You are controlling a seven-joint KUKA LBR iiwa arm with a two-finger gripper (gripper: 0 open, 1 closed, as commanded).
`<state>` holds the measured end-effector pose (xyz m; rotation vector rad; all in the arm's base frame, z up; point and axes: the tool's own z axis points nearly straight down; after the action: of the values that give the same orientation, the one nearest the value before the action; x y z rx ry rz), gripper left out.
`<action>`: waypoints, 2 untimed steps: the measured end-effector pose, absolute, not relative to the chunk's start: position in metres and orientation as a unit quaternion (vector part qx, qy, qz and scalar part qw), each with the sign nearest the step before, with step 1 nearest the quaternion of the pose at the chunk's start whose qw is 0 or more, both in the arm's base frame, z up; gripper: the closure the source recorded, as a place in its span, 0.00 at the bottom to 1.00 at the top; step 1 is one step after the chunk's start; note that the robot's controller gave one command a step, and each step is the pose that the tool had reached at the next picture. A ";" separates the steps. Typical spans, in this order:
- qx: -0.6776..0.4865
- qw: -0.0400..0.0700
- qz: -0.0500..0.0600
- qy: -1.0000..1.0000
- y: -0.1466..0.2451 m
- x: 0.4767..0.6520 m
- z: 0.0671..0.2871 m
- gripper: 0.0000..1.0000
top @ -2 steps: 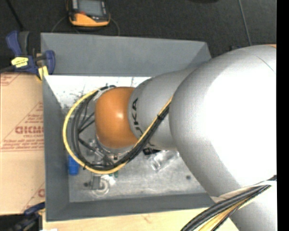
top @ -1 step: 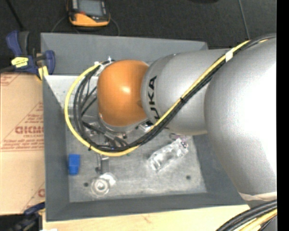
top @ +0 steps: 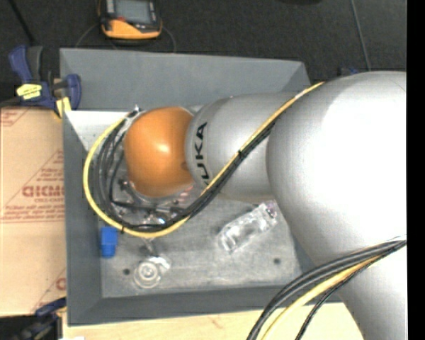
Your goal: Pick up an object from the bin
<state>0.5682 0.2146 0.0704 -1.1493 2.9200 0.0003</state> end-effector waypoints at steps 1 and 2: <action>-0.429 0.001 -0.003 0.903 0.234 0.584 0.071 0.00; -0.428 0.002 0.000 0.904 0.237 0.583 0.071 1.00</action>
Offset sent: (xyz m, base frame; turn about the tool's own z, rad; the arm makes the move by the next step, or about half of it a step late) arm 0.0128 0.0232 -0.0004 -0.1408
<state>0.5827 0.2368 0.0713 -1.3422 2.8367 0.0009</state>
